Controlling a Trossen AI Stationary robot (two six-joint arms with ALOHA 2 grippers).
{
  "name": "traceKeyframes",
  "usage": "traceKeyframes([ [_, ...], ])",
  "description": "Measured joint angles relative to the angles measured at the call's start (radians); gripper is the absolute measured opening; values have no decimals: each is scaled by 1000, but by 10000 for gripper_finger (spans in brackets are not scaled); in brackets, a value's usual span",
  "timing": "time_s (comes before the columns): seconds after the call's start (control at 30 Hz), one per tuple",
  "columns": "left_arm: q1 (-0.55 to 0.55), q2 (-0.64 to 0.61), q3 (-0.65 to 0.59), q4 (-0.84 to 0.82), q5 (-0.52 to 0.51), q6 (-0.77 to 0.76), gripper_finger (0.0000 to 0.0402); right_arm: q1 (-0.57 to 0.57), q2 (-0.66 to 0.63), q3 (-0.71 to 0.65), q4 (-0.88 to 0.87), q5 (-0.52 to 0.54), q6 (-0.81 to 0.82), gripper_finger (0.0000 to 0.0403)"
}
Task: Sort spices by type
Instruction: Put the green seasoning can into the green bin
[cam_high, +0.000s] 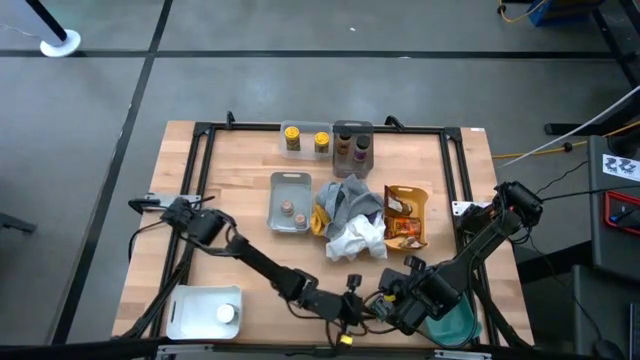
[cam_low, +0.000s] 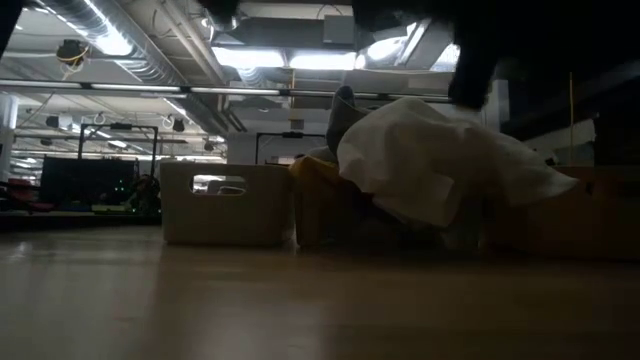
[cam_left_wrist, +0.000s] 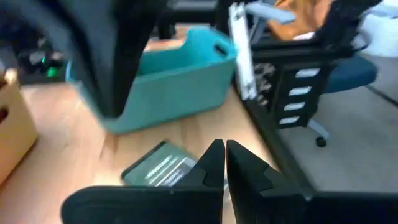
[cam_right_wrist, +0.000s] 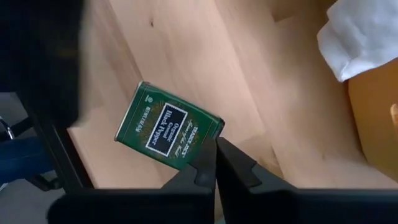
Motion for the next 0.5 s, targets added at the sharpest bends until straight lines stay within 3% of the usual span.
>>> traceKeyframes([
  [0.5,24,56,0,-48,7,-42,2,-1,0,0,-1,27,0,18],
])
